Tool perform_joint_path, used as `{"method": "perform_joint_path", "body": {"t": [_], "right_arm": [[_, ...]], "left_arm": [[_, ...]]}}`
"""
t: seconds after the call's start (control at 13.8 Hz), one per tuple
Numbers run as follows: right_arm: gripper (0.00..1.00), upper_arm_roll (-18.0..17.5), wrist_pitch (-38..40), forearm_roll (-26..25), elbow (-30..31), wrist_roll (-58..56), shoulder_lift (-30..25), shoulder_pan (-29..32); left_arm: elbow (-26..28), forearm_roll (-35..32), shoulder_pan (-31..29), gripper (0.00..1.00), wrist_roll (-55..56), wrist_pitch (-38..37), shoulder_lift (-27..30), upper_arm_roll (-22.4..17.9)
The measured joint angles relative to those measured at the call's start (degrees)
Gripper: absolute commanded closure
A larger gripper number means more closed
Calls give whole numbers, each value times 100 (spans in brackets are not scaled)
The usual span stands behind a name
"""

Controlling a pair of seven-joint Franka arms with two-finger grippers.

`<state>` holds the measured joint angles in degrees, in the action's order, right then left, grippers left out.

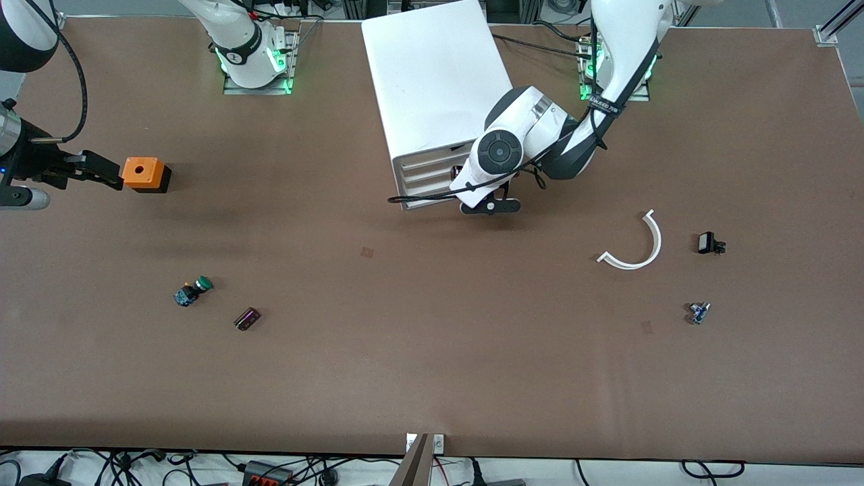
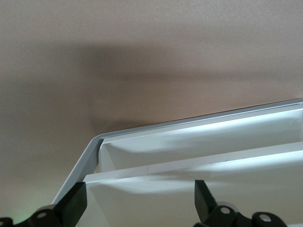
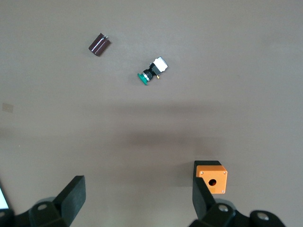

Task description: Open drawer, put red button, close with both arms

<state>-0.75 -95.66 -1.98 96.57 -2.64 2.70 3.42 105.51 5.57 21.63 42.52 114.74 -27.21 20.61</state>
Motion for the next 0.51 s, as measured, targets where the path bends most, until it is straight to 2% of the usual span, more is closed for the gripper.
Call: {"method": "perform_joint_path", "body": {"t": [0.51], "right_arm": [[0,8,136,0,-65,2,-10,-49]], "left_arm": [[-150,0,-85,0,-1,-93,36,28]]}}
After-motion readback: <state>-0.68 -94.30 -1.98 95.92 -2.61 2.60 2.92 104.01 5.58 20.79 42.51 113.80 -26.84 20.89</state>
